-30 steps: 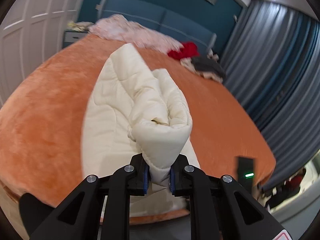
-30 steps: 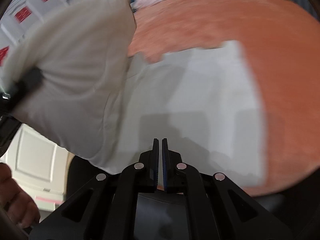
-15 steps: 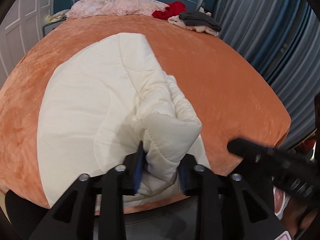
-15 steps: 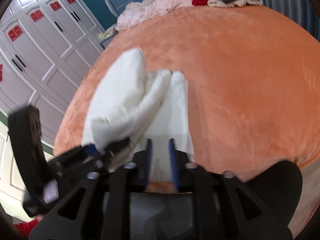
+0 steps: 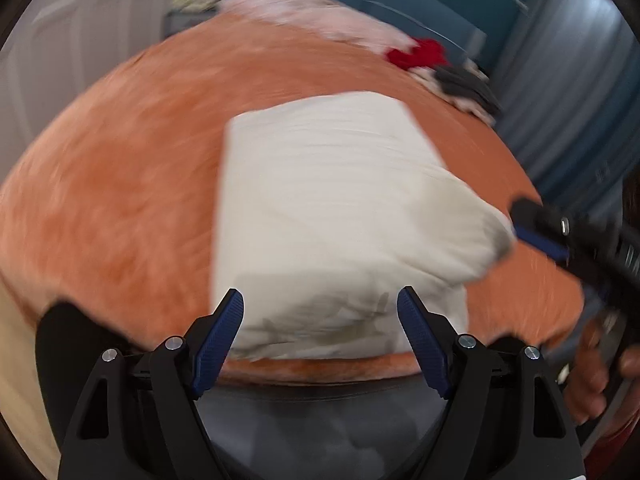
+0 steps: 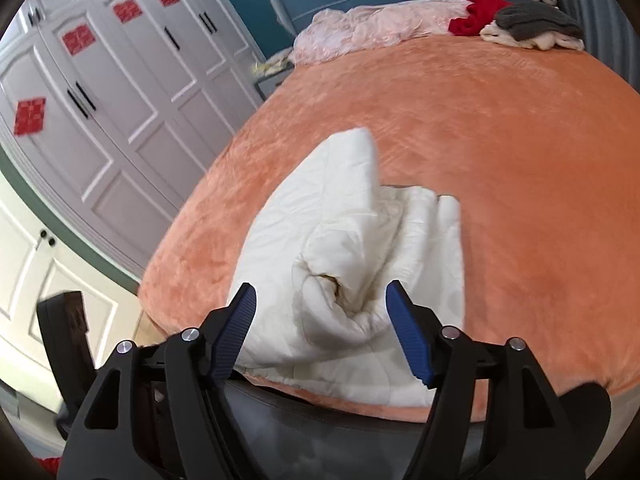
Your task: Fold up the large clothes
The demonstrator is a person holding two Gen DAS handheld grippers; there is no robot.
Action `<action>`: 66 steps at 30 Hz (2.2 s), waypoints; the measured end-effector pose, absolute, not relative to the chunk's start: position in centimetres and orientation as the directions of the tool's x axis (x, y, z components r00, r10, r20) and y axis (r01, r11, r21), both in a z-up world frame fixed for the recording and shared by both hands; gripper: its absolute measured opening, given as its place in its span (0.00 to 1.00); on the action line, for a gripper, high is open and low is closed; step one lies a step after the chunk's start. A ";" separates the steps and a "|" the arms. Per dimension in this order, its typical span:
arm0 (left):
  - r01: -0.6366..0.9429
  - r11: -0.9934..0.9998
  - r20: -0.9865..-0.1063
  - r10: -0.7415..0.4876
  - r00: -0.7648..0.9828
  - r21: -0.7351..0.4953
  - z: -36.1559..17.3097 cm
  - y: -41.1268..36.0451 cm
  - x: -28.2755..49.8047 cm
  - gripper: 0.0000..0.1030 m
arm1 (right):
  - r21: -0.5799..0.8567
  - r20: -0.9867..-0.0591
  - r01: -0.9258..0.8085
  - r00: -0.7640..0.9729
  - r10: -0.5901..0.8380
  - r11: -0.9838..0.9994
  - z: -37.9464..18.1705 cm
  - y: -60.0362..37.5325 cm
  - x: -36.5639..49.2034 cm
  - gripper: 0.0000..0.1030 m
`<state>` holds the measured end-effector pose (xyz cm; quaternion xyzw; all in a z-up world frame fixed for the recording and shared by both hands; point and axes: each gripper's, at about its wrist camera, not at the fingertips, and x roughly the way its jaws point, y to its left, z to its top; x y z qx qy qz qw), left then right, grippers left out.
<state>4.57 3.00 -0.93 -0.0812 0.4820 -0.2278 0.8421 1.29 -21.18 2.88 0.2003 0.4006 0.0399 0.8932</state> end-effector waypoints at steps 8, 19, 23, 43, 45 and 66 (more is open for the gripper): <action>0.235 0.903 -0.778 -0.430 0.459 -0.361 -0.6 4.7 6.5 0.72 | 0.350 -0.756 0.101 0.618 0.217 0.931 0.7 -20.8 0.7 0.14; 0.370 0.900 -0.851 -0.371 0.372 -0.230 -3.6 -1.3 6.0 0.59 | 0.267 -0.849 0.260 0.518 0.100 0.928 -4.4 -24.1 -3.7 0.13; 0.375 0.912 -0.873 -0.316 0.372 -0.170 -5.0 -2.3 5.7 0.59 | 0.260 -0.879 0.281 0.464 0.106 0.924 -7.1 -23.9 -2.9 0.13; 0.380 0.925 -0.882 -0.180 0.436 0.000 -8.0 -4.9 5.2 0.60 | 0.254 -0.907 0.278 0.402 0.128 0.926 -10.7 -23.8 -1.2 0.13; 0.381 0.925 -0.879 -0.176 0.443 0.007 -8.1 -4.9 5.1 0.60 | 0.249 -0.907 0.276 0.402 0.123 0.928 -10.8 -23.7 -1.1 0.13; 0.302 0.934 -0.786 -0.331 0.522 -0.193 1.7 -0.9 13.9 0.62 | 0.463 -0.728 0.368 0.677 0.109 0.806 2.0 -28.5 2.3 0.61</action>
